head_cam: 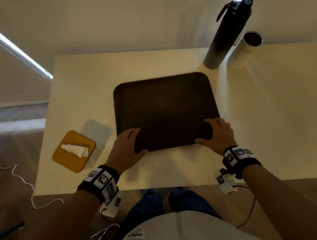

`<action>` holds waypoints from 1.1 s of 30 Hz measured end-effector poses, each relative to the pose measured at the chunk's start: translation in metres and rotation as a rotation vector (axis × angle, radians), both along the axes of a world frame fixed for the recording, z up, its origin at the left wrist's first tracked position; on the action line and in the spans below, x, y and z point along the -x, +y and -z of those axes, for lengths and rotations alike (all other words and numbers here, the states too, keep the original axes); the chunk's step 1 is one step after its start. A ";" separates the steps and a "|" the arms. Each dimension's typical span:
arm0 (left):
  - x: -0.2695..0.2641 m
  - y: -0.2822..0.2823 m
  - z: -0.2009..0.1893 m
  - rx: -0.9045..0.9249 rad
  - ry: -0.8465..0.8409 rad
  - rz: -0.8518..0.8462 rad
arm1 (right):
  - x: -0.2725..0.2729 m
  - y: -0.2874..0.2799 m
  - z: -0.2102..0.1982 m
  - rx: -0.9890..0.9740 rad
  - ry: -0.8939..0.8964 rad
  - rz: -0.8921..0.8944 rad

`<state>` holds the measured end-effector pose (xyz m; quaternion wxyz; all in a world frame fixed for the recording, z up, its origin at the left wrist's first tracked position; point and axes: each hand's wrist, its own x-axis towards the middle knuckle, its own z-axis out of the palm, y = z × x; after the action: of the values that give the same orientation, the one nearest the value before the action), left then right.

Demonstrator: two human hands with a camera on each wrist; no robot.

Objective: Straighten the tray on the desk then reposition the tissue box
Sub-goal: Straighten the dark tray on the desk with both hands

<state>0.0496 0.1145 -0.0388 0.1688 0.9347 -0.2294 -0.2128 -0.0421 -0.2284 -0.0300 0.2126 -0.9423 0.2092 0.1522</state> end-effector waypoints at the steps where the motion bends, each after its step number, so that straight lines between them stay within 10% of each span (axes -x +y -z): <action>1: 0.002 0.005 0.000 -0.040 0.005 -0.080 | 0.001 -0.008 -0.003 0.017 0.022 0.084; 11: 0.006 0.011 0.001 -0.143 0.087 -0.363 | 0.006 -0.021 0.012 0.043 0.124 0.200; 33: -0.131 0.013 -0.006 -0.239 0.181 -0.379 | -0.086 0.009 0.010 -0.045 0.123 0.262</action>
<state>0.1809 0.1278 -0.0331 0.1136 0.9515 -0.0068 -0.2858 0.0441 -0.2199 -0.0404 0.2387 -0.8908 0.3393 0.1855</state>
